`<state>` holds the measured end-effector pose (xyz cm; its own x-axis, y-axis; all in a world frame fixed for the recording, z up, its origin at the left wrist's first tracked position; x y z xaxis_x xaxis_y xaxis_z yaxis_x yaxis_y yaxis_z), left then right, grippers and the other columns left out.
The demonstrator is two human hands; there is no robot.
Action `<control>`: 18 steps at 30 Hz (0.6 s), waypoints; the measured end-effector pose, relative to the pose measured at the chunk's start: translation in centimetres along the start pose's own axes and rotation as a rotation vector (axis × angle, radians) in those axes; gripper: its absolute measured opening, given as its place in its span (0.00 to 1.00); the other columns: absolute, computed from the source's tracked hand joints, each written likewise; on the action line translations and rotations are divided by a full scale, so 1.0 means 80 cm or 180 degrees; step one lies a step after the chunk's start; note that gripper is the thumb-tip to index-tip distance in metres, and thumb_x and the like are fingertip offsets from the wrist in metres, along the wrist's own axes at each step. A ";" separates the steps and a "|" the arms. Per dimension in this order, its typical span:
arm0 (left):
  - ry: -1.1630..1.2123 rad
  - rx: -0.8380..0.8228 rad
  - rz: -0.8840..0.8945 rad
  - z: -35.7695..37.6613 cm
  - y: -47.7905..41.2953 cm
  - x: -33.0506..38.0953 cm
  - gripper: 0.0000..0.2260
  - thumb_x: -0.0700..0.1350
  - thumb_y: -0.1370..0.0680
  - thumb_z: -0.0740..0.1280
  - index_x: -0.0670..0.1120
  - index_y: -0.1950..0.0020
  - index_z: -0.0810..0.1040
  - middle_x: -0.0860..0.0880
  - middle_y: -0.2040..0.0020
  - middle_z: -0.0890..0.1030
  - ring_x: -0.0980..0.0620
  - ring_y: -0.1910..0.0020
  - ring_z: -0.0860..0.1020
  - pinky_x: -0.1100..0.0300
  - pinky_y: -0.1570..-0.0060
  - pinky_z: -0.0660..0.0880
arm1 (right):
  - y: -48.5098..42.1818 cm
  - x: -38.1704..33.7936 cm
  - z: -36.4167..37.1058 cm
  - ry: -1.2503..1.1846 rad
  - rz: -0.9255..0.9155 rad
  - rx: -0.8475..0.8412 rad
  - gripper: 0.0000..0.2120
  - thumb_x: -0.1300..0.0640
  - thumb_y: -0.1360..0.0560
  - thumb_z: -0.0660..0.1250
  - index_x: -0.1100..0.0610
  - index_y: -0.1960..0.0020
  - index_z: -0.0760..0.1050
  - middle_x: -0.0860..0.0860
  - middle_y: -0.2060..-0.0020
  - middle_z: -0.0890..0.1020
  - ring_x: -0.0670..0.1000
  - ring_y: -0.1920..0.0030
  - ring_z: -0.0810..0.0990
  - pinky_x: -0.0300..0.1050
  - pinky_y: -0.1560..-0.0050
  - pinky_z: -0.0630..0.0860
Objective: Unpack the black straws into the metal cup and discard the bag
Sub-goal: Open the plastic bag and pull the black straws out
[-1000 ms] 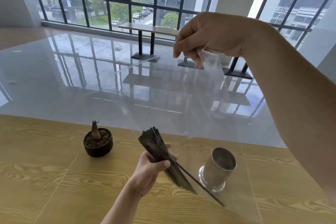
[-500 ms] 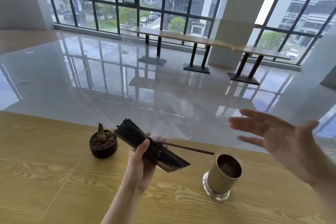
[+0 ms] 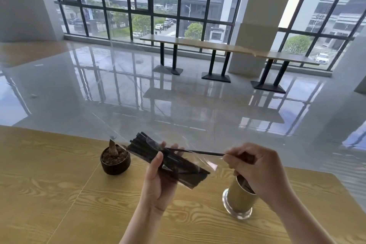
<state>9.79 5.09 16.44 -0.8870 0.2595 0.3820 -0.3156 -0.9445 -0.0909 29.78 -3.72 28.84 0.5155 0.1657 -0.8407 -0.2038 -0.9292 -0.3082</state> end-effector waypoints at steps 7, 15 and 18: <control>-0.0161 0.0175 -0.0112 -0.010 0.006 -0.008 0.23 0.45 0.35 0.83 0.44 0.43 0.82 0.43 0.50 0.85 0.44 0.51 0.84 0.44 0.48 0.81 | -0.003 0.000 0.023 -0.0127 0.0049 -0.0303 0.04 0.54 0.33 0.77 0.44 0.63 0.87 0.50 0.63 0.83 0.46 0.67 0.80 0.41 0.65 0.79; -0.0018 0.0376 -0.0078 -0.022 0.002 -0.015 0.20 0.44 0.39 0.84 0.46 0.50 0.84 0.45 0.53 0.85 0.46 0.52 0.85 0.46 0.45 0.80 | -0.005 -0.005 0.001 -0.0730 0.0177 0.0109 0.08 0.65 0.35 0.78 0.53 0.61 0.87 0.52 0.66 0.88 0.50 0.71 0.84 0.34 0.69 0.78; -0.0018 0.0316 -0.0118 -0.020 0.000 -0.017 0.16 0.44 0.36 0.83 0.45 0.52 0.84 0.45 0.56 0.85 0.47 0.56 0.84 0.49 0.49 0.81 | -0.016 -0.015 -0.010 -0.0208 -0.0034 -0.0035 0.09 0.66 0.27 0.75 0.52 0.59 0.83 0.49 0.65 0.87 0.49 0.74 0.82 0.38 0.70 0.78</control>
<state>10.44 5.10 14.49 -0.8733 0.2937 0.3887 -0.3129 -0.9497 0.0147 30.08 -2.99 30.58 0.4622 0.1963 -0.8648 -0.1893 -0.9309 -0.3125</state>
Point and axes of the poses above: each hand's wrist, its own y-axis away from the middle knuckle, its own z-axis out of the palm, x = y × z, the point moved 5 cm from there along -y, towards the middle knuckle
